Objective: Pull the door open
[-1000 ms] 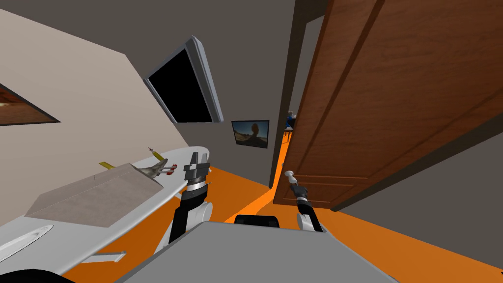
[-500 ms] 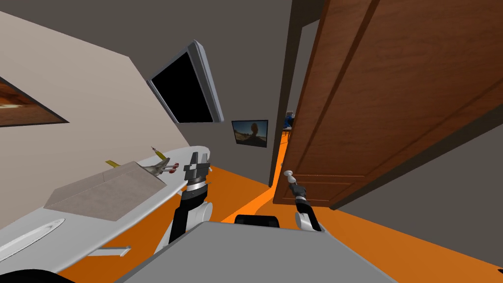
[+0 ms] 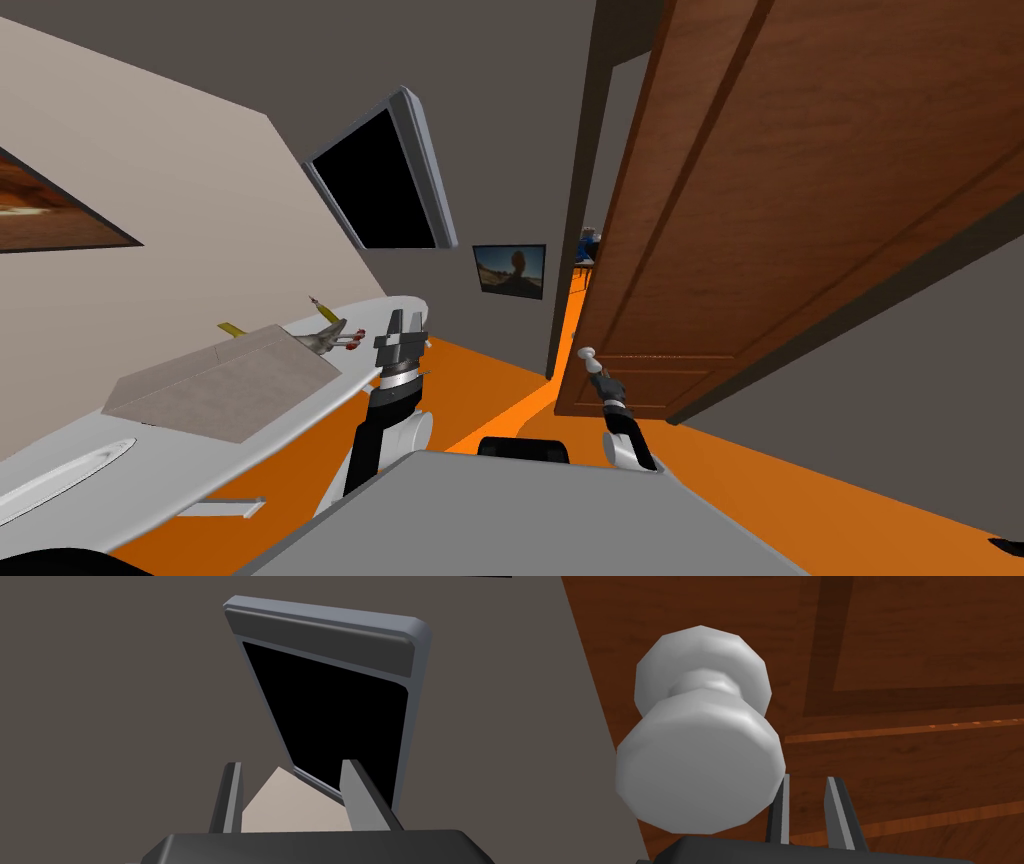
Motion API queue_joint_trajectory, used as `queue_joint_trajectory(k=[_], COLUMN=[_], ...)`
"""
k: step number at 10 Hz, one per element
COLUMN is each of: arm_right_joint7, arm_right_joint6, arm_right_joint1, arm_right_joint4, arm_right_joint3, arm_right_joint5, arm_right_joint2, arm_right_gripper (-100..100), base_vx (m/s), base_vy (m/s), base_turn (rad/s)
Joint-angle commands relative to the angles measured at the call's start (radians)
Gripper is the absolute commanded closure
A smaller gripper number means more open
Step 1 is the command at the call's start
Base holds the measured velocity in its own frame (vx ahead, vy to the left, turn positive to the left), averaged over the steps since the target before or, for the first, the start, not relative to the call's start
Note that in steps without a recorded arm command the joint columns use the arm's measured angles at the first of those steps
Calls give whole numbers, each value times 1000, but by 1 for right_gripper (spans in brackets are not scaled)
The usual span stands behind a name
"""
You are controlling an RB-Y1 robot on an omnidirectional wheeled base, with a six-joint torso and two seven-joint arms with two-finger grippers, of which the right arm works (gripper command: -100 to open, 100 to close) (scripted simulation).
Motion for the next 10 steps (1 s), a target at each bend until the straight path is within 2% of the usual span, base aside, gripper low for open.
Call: queue_joint_trajectory(k=[1, 4, 5, 7, 8, 9, 10], arm_right_joint7=[-3, -1, 1, 1, -7, -7, -7], arm_right_joint6=[31, 66, 96, 96, 98, 98, 98], arm_right_joint1=[-33, -52, -68, -68, -57, -57, -57], arm_right_joint4=[-1, -7, -12, 0, 11, 11, 11], arm_right_joint3=[-1, -8, -14, -14, -23, -23, -23], arm_right_joint5=[-3, -10, -16, -16, -20, -20, -20], arm_right_joint2=[-1, -5, -8, -8, -23, -23, -23], arm_right_gripper=[-100, -100, -100, -100, -100, 100, 100], base_vx=[-15, -22, -31, -11, 8, 7, -1], base_vy=[30, 36, 32, 18, -16, -17, 5], base_turn=[-59, -13, -22, 11, -41, 11, 20])
